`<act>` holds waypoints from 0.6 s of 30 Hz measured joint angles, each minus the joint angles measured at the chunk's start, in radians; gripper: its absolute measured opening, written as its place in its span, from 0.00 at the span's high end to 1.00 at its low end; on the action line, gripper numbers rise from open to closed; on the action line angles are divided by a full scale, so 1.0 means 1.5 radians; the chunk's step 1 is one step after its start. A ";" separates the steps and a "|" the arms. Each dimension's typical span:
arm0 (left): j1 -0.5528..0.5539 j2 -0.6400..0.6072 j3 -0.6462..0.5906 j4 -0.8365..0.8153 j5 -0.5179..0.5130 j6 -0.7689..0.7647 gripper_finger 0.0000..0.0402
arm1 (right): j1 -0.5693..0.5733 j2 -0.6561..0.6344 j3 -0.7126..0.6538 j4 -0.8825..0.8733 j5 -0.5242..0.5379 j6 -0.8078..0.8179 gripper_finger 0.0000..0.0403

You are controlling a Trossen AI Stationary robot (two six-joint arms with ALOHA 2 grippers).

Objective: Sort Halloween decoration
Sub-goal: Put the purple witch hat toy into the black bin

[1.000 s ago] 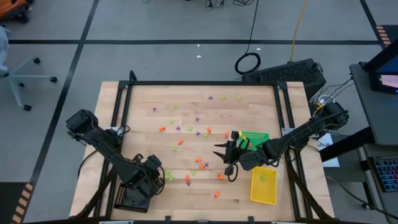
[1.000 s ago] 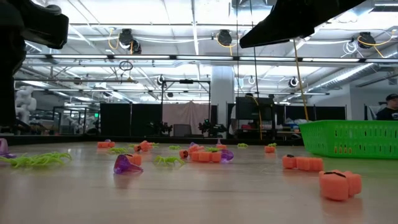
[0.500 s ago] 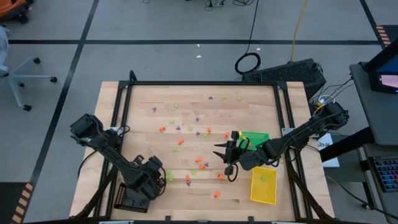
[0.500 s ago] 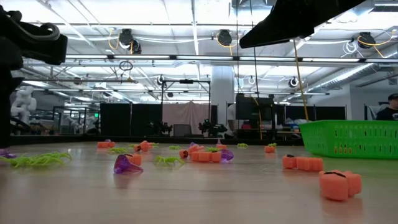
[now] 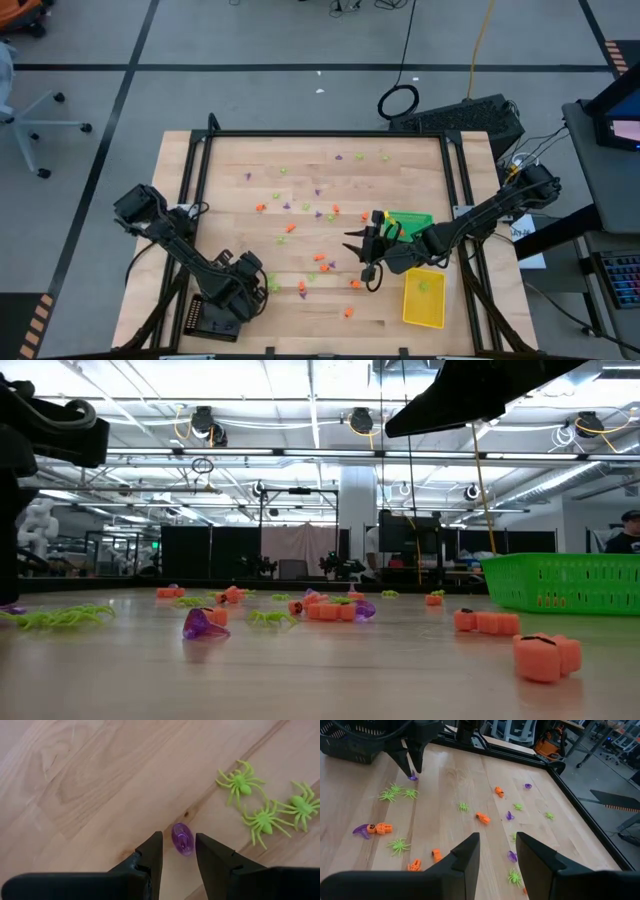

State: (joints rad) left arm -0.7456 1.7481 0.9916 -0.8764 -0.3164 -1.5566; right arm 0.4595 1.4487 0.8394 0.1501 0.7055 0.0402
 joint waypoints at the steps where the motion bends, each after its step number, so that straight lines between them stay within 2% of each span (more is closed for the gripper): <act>1: 0.000 0.000 0.000 0.000 0.000 0.000 0.72 | 0.000 0.000 0.000 0.000 0.000 0.000 0.71; 5: 0.000 0.000 0.000 0.005 -0.001 0.010 0.75 | 0.000 0.000 0.000 0.000 0.000 0.000 0.71; 18: 0.000 0.000 0.000 0.009 -0.006 0.020 0.96 | 0.000 0.000 0.000 0.000 0.000 0.000 0.71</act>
State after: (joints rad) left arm -0.7456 1.7481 0.9916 -0.8623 -0.3256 -1.5267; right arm 0.4595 1.4487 0.8394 0.1501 0.7055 0.0402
